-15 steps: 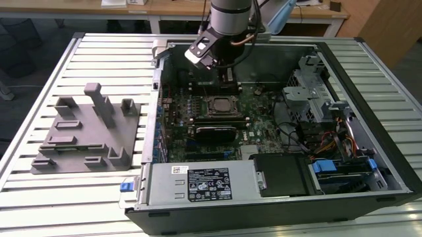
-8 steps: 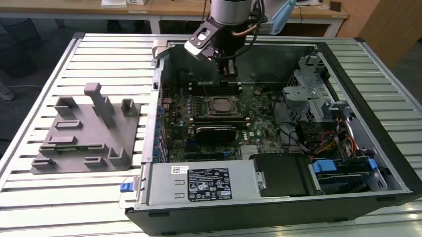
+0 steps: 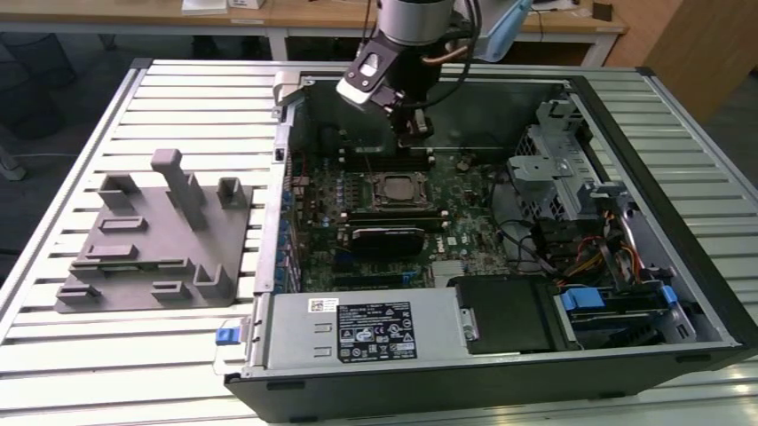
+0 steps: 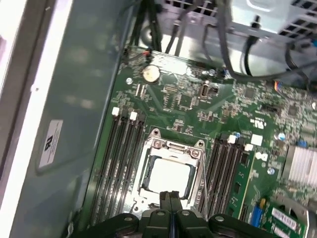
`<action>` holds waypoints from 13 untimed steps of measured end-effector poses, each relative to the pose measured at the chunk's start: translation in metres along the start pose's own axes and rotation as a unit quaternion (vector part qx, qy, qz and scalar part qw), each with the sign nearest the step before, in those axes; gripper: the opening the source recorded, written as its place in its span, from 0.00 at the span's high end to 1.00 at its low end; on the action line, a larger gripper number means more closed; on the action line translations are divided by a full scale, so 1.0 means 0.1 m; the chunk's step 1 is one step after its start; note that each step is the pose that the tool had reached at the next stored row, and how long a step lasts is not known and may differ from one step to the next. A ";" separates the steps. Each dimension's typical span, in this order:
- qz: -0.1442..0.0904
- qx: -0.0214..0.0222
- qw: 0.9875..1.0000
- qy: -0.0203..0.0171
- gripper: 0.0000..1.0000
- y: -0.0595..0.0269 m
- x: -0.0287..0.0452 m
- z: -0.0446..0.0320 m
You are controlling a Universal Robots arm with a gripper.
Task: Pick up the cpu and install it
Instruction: 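Install the first cpu locking lever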
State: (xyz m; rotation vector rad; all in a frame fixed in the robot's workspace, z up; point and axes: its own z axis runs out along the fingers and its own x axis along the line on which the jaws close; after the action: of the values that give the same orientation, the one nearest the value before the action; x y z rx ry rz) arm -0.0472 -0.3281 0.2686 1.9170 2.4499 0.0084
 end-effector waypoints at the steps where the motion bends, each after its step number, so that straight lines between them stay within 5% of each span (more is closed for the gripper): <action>1: -0.009 0.000 1.000 0.000 0.89 0.000 0.000 0.001; 7: -0.063 0.000 0.998 -0.002 0.89 0.000 0.000 0.012; 13: -0.115 0.000 0.993 -0.005 0.89 -0.001 0.001 0.023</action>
State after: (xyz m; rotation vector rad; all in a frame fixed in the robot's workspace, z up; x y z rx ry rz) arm -0.0472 -0.3281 0.2663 1.6181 2.6473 -0.0079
